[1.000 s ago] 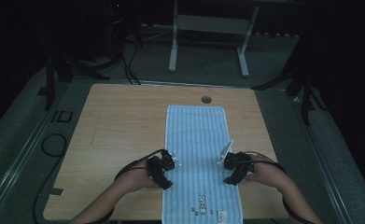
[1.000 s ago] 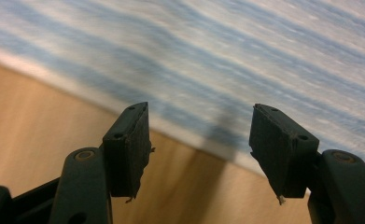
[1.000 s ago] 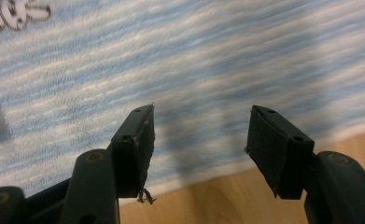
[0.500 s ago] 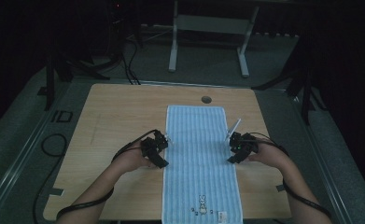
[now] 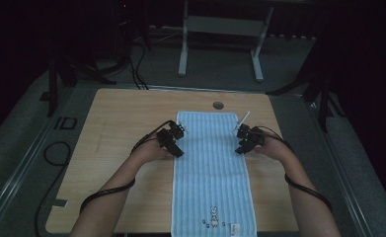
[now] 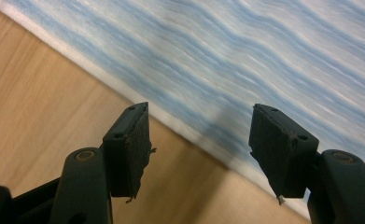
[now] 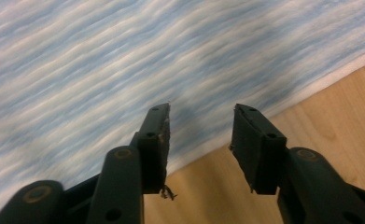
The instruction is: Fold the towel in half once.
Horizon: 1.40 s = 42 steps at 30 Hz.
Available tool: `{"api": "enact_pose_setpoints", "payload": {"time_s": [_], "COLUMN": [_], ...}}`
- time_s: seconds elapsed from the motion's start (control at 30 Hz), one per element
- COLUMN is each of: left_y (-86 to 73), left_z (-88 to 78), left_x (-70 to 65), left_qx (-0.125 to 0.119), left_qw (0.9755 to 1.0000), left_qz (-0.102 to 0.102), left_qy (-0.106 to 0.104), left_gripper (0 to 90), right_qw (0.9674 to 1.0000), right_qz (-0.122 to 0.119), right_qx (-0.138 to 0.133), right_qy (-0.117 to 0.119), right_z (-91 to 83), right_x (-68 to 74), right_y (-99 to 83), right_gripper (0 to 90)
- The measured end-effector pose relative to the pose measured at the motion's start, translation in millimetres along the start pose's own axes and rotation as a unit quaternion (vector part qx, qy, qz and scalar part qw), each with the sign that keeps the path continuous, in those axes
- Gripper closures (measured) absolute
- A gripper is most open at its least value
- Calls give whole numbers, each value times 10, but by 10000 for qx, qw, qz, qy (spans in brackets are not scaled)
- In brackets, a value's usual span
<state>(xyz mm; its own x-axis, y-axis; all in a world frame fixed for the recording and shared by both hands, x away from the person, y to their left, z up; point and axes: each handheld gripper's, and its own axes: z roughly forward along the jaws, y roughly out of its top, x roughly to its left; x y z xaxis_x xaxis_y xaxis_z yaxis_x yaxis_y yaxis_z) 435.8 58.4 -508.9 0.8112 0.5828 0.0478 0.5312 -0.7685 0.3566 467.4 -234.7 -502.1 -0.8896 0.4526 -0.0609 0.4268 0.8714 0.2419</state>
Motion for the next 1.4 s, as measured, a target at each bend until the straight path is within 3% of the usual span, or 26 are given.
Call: {"api": "enact_pose_setpoints", "payload": {"time_s": [0.17,0.2,0.27,0.4,0.43,0.5,0.57,0.67,0.8,1.0,1.1,1.23,1.27,1.33,1.4], "left_y": [50,43,11,-30,-25,-5,13,7,-33,-121,-210,-362,-362,-471,-557], "left_z": [135,180,186,166,160,156,147,94,-42,-317,-463,-637,-637,-683,-686], "left_x": [48,57,76,44,31,10,-15,-13,-24,-253,-399,-634,-634,-785,-868], "left_qx": [167,222,45,-88,-66,-3,74,13,-236,-453,-574,-690,-690,-660,-404], "left_qw": [9998,9997,9996,9995,9994,9990,9993,9994,9995,9987,9981,9970,9970,9965,9968], "left_qz": [65,-10,-160,-61,-35,38,123,114,38,238,213,356,356,506,641], "left_qy": [-7,-40,-239,-302,-339,-442,-355,-316,-230,46,87,47,47,40,-255], "left_gripper": [401,401,435,493,610,738,811,845,845,844,843,841,840,829,805], "right_qw": [9996,9995,9989,9988,9988,9988,9991,9995,9996,9991,9986,9979,9979,9975,9971], "right_qz": [227,275,318,375,368,323,237,237,262,11,-109,-205,-205,-286,-380], "right_qx": [84,141,339,263,228,278,320,176,-119,-380,-479,-587,-587,-612,-649], "right_qy": [-119,-90,-3,151,236,228,161,111,17,-179,-188,-193,-193,-193,-134], "right_z": [94,117,165,164,161,159,153,95,-110,-394,-478,-550,-550,-578,-581], "right_x": [-115,-134,-151,-157,-146,-120,-88,-58,-29,253,406,601,601,757,881], "right_y": [48,47,38,23,6,11,16,-16,-92,-216,-309,-418,-418,-483,-540], "right_gripper": [625,631,652,746,837,862,868,869,868,868,867,867,867,867,861]}}
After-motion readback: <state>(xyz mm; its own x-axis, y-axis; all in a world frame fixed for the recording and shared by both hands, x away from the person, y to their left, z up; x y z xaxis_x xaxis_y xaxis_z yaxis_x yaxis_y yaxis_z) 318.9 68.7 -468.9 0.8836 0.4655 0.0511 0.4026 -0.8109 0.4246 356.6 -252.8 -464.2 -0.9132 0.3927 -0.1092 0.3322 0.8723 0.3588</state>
